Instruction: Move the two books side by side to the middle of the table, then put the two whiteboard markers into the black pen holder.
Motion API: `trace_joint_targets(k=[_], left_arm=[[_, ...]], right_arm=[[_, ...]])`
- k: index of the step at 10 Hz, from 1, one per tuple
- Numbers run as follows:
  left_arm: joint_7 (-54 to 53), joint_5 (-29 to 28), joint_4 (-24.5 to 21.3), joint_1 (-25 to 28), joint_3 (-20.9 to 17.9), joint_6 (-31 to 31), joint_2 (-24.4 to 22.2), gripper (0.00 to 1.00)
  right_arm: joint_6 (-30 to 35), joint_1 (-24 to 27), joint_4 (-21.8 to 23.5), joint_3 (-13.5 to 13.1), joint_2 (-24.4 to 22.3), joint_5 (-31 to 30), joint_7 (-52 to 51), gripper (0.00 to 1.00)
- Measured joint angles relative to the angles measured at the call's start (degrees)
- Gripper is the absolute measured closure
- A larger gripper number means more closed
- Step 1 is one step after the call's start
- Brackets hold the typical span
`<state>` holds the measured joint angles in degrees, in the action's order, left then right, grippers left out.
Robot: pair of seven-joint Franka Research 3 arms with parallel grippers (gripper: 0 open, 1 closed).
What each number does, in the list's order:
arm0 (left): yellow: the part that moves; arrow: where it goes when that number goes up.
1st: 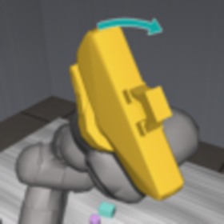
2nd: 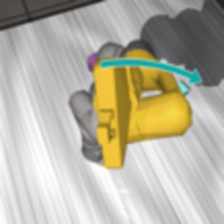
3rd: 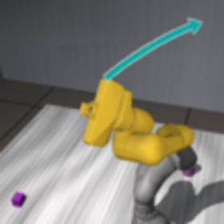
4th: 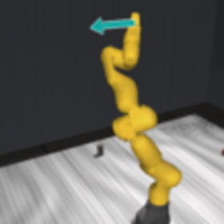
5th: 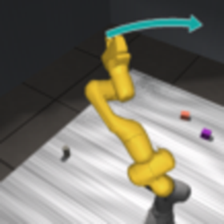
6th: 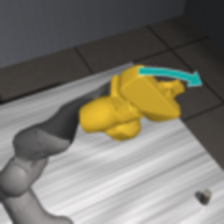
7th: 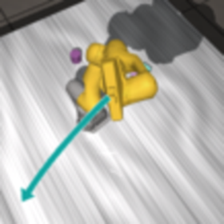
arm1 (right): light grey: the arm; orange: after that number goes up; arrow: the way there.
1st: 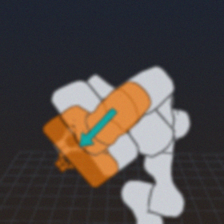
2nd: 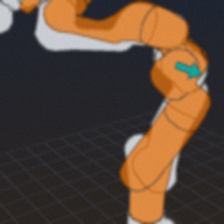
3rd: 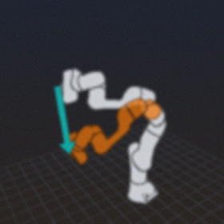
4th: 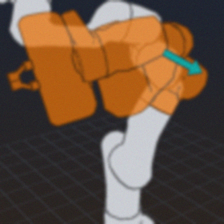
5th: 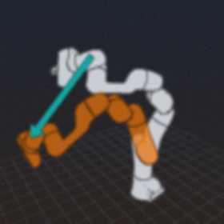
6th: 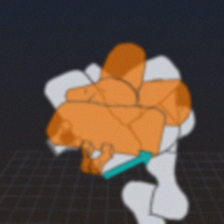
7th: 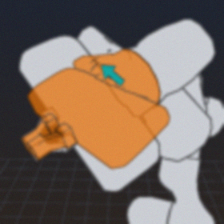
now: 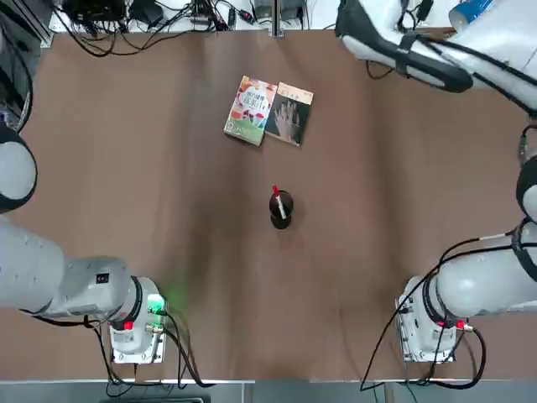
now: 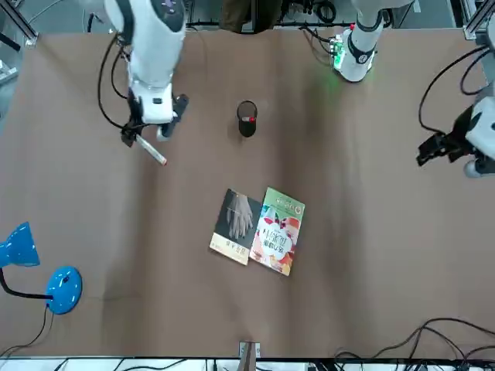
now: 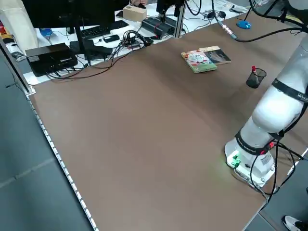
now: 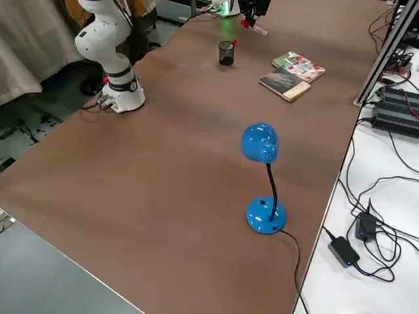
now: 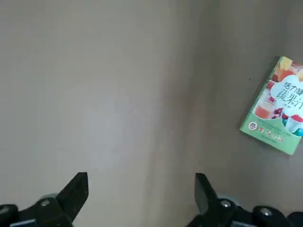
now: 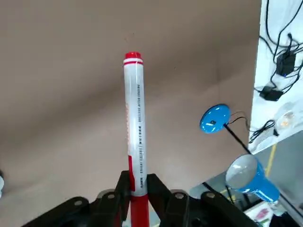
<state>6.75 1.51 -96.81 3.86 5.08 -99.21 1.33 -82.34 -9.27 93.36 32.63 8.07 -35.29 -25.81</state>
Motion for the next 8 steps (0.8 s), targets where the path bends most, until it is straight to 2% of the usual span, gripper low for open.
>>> trace_joint_targets(k=[2, 3, 5, 6, 7, 8], left_arm=[[0.5, -0.3, 0.0, -0.4, 0.6, 0.0, 0.0, 0.01], [1.5, -1.2, -0.2, -1.2, 0.6, 0.0, 0.0, 0.01], [3.2, -2.3, -0.8, -2.9, 0.6, 0.0, 0.0, 0.01], [3.2, -2.4, -0.9, -2.9, 0.6, 0.0, 0.0, 0.01], [3.2, -2.4, -0.9, -2.9, 0.6, 0.0, 0.0, 0.00], [3.2, -2.4, -1.0, -2.9, 0.5, 0.0, 0.0, 0.01]], right_arm=[[4.8, -12.7, -3.2, -7.7, 2.5, -2.8, 2.3, 0.79], [7.5, -20.3, -5.8, -12.8, 4.5, -3.8, 2.8, 0.79], [12.6, -36.9, -11.7, -25.2, 10.1, -4.3, 3.2, 0.79], [14.0, -43.5, -14.2, -30.1, 13.2, -4.4, 3.3, 0.79], [14.8, -47.5, -15.7, -32.2, 15.9, -4.5, 3.7, 0.79], [15.9, -49.7, -16.4, -32.7, 17.9, -4.7, 3.9, 0.79]])
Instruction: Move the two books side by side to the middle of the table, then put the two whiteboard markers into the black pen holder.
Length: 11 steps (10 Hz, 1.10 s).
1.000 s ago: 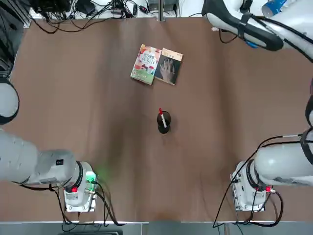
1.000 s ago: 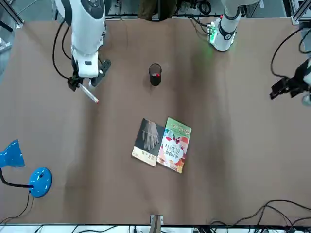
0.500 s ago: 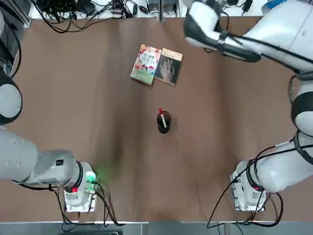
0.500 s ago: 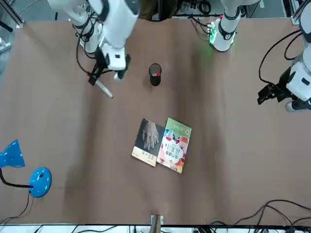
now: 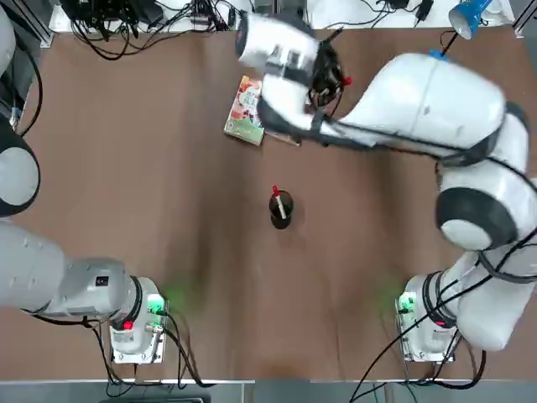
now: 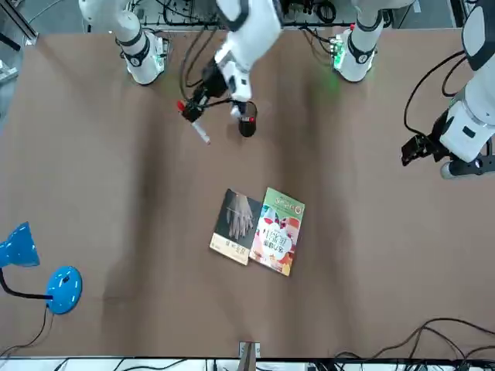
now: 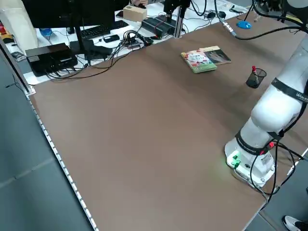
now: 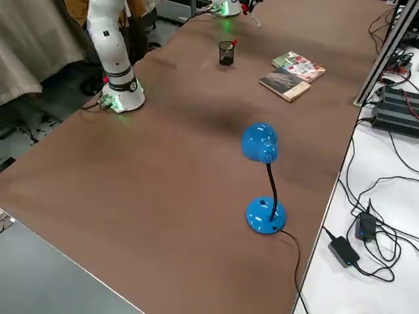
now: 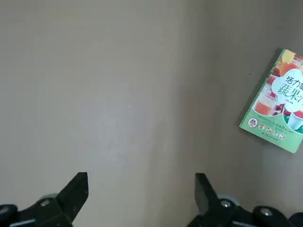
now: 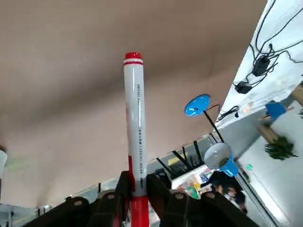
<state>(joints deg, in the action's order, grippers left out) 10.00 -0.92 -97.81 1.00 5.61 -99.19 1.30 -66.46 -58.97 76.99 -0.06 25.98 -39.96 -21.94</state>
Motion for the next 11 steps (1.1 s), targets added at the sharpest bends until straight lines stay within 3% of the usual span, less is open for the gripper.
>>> trace_joint_targets(k=[5, 11], left_arm=[[0.0, 0.0, -0.6, 0.4, 0.0, 0.0, -0.1, 0.00], [-0.1, 0.0, -0.2, 0.5, 0.0, 0.0, -0.6, 0.00]], right_arm=[[4.4, -8.4, -0.5, -0.2, 7.7, -2.2, 6.5, 0.79], [4.6, -14.7, -0.8, -0.2, 12.5, -2.3, 9.6, 0.79]])
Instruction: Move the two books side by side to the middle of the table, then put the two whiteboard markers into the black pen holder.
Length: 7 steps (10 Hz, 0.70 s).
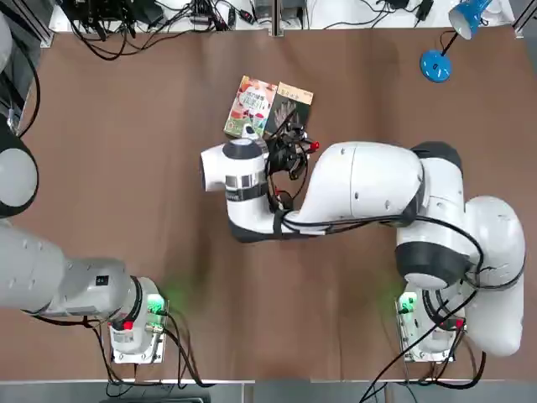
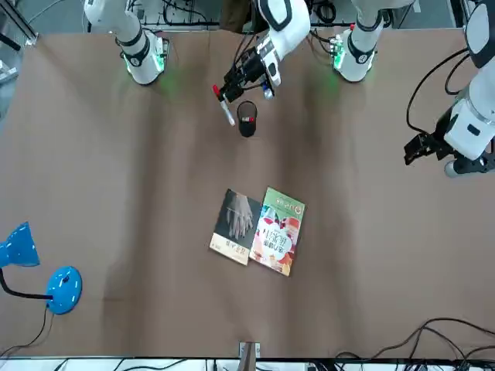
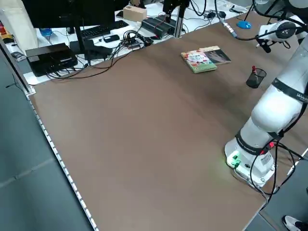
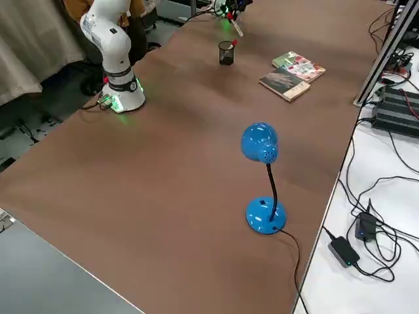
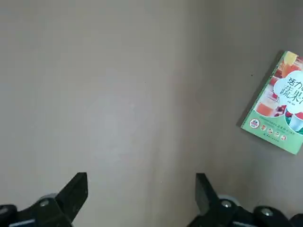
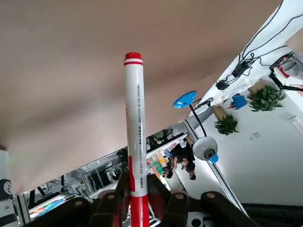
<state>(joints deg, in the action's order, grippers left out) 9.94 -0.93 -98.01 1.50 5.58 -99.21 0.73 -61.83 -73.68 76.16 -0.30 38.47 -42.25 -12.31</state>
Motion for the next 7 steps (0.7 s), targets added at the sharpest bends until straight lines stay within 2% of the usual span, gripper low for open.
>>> trace_joint_targets(k=[3, 7], left_arm=[[0.0, 0.0, 0.2, -0.1, 0.1, 0.0, 0.0, 0.00], [-0.6, 0.0, 1.1, 0.0, 0.0, 0.0, 0.1, 0.00]], right_arm=[[-0.3, -1.3, -0.1, 0.0, 4.2, 0.0, 0.5, 0.79], [-0.3, -2.7, -0.5, 0.0, 4.5, 0.0, 0.3, 0.79]])
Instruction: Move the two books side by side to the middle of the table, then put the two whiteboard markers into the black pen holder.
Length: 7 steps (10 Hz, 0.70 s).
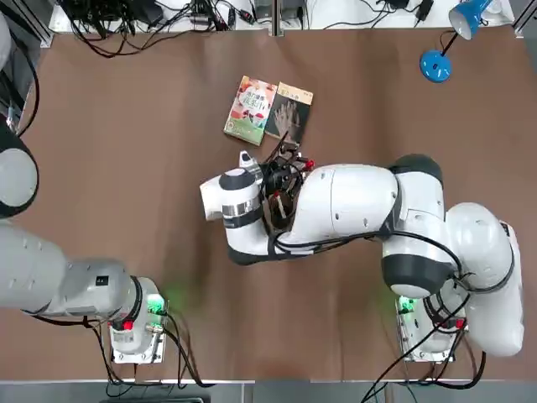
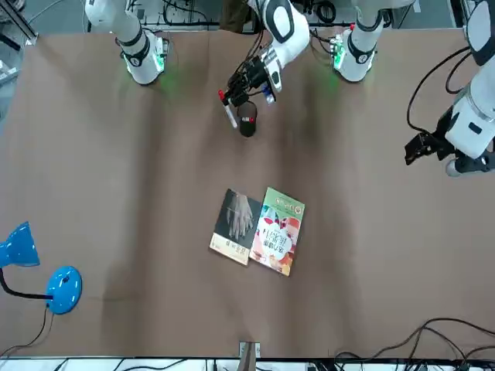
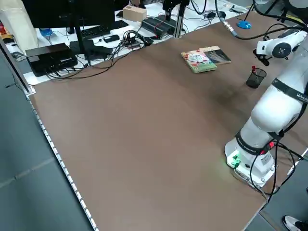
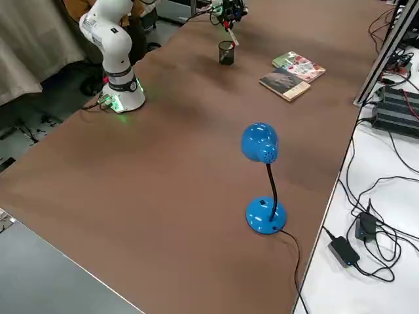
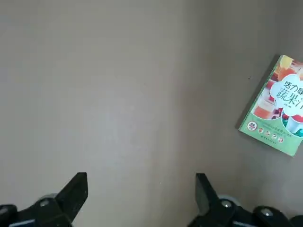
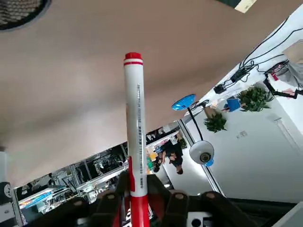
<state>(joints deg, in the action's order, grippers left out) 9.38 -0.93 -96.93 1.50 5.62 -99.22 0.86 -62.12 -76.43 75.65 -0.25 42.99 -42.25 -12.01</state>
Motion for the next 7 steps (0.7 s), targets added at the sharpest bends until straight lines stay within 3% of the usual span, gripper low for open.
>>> trace_joint_targets(k=[4, 7], left_arm=[[-2.5, 0.0, 1.7, 0.3, -0.6, 0.5, 0.4, 0.00], [-7.6, 1.1, 4.4, 1.7, -0.7, 5.7, 0.4, 0.00]], right_arm=[[-0.1, -2.2, 0.0, 0.2, 1.2, 0.0, -0.7, 0.79], [-0.6, -3.0, -1.3, 0.3, 3.9, 0.0, -0.7, 0.79]])
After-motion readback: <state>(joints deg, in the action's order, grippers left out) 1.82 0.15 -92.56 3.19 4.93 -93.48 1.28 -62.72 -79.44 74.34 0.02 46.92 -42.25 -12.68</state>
